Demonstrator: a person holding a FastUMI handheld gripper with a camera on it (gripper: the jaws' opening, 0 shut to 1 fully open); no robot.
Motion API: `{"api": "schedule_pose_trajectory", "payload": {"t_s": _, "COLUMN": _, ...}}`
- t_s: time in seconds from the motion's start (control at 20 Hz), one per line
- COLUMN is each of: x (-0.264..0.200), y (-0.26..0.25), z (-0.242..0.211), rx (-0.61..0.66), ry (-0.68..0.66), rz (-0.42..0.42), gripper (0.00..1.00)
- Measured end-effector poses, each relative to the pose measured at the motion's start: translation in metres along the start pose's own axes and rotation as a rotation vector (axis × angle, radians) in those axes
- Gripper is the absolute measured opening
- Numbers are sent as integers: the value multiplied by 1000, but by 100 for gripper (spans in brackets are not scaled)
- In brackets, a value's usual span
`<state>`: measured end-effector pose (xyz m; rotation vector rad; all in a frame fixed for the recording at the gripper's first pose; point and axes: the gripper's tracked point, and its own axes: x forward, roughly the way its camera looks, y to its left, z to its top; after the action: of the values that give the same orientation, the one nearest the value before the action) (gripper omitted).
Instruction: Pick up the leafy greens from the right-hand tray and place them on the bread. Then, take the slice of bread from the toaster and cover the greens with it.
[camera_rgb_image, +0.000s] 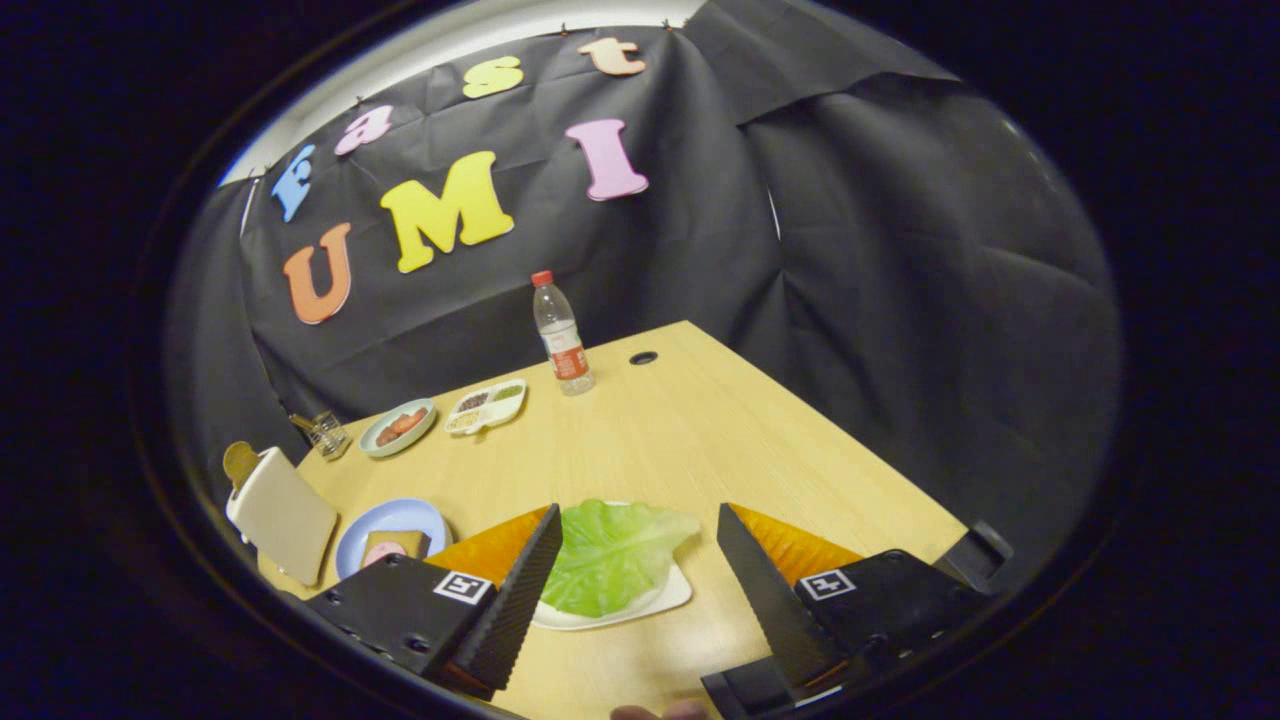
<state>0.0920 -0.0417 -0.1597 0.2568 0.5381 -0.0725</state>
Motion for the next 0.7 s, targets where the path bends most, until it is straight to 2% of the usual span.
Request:
{"api": "schedule_pose_trajectory", "payload": {"t_s": 0.2, "x": 25, "y": -4, "z": -18, "rx": 47, "ry": 75, "rz": -14, "gripper": 96}}
{"api": "schedule_pose_trajectory", "payload": {"t_s": 0.7, "x": 72, "y": -8, "z": -37, "rx": 185, "ry": 159, "rz": -14, "gripper": 96}}
